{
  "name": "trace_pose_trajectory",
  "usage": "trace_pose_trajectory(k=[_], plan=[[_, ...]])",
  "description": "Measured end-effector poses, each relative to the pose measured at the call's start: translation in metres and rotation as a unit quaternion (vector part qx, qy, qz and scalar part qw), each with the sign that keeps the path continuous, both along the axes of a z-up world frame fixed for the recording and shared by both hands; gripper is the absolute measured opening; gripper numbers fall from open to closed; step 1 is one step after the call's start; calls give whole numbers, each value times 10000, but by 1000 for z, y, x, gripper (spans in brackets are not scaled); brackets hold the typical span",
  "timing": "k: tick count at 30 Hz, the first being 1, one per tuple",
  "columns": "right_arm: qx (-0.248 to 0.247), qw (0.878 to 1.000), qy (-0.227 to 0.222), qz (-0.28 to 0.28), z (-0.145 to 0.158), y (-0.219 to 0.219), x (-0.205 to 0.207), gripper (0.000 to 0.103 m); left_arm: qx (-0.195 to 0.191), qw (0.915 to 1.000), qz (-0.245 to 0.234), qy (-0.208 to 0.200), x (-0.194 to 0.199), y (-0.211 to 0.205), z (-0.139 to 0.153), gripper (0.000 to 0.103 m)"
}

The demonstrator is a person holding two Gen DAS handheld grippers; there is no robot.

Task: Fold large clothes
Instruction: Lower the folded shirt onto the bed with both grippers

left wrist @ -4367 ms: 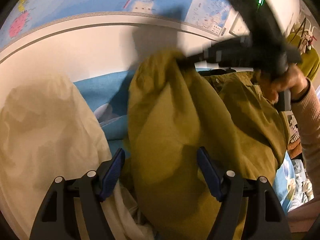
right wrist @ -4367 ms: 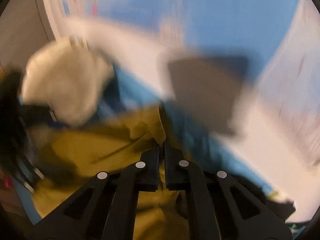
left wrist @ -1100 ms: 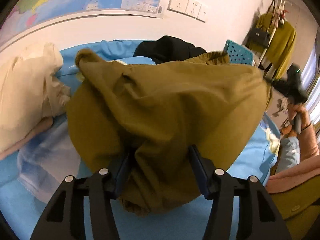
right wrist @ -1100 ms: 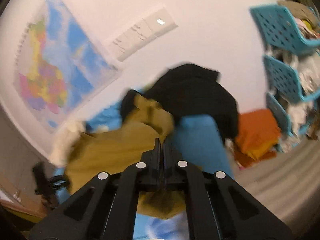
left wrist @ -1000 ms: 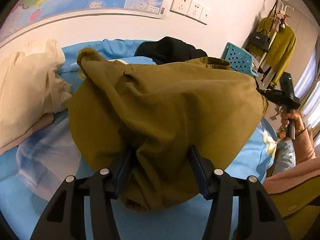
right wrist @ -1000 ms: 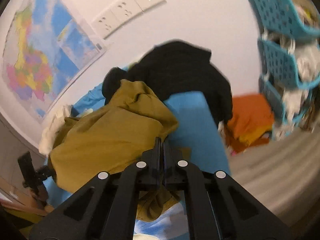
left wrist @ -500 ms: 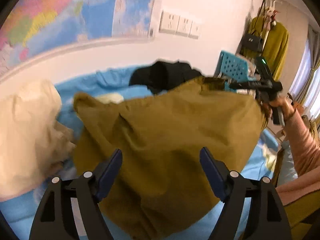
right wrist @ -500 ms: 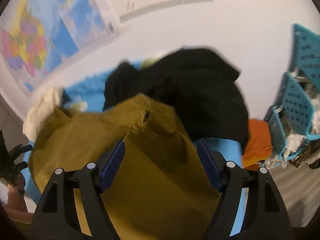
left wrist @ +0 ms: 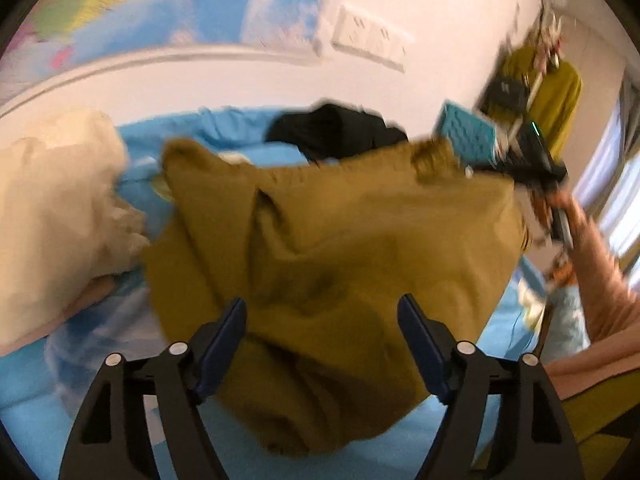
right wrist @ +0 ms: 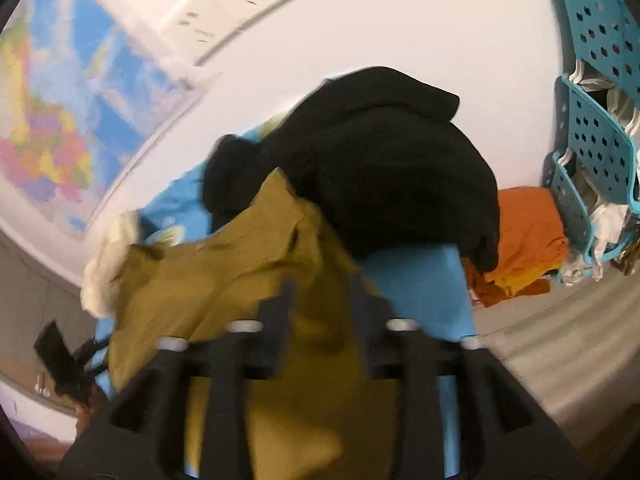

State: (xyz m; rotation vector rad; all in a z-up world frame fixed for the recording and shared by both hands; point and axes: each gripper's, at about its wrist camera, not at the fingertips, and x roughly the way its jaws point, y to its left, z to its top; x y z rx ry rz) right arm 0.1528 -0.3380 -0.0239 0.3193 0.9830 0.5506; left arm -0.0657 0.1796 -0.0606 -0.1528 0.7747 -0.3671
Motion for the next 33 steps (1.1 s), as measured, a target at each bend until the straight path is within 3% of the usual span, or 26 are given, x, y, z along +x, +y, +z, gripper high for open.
trace_pose_trajectory(k=[4,8,10,11,13,14,15,17,19,21,23,25,26,28,29,32,33], plan=[[200,9984,-480,-238,21,-25,-59,69,-310,9979,570,-22,-18,35,8,89],[-393,9962,-774,-99,23,-14,-87,97,-56,9950,881,473,-12,48,-11,93],[-390,9973,-598,-174,10,-12,-85,97,-333,9934,834,715,-10,51,-24,93],[-234,9986,-434,-188,0,-13,-84,94,-594,9916,765,855,-8,51,-33,92],[31,9995,-265,-152,-16,-13,-81,58,-848,9904,635,887,-9,49,-41,85],[287,9993,-229,12,-21,-11,-80,33,-1023,9898,479,872,-9,45,-44,54],[324,9989,-330,-4,-18,-11,-83,24,-1104,9892,382,888,-8,40,-44,29],[410,9968,-688,46,-2,-17,-97,15,-1016,9917,399,674,-16,35,-32,19],[557,9915,-1172,96,20,-29,-119,5,-1095,9916,444,518,-26,39,-19,15],[423,9881,-1476,100,30,-40,-142,3,-1282,9885,474,643,-36,50,-19,8],[399,9920,-1196,84,10,-49,-154,3,-1041,9886,642,881,-46,55,-32,8],[87,9979,-637,-2,-23,-50,-155,3,-1068,9858,651,1121,-52,57,-47,8],[165,9992,-359,-85,-40,-52,-155,4,-1007,9865,649,1113,-56,55,-50,8],[126,9996,-163,-209,-52,-54,-156,14,-875,9884,677,1041,-61,52,-44,10],[33,9995,-150,-283,-50,-55,-156,27,-787,9900,674,956,-61,50,-39,14],[-391,9960,-555,-576,-20,-56,-163,43,-600,9934,723,653,-69,48,-20,63],[-483,9931,-809,-706,-5,-56,-167,44,-536,9950,692,482,-70,46,-12,64]])
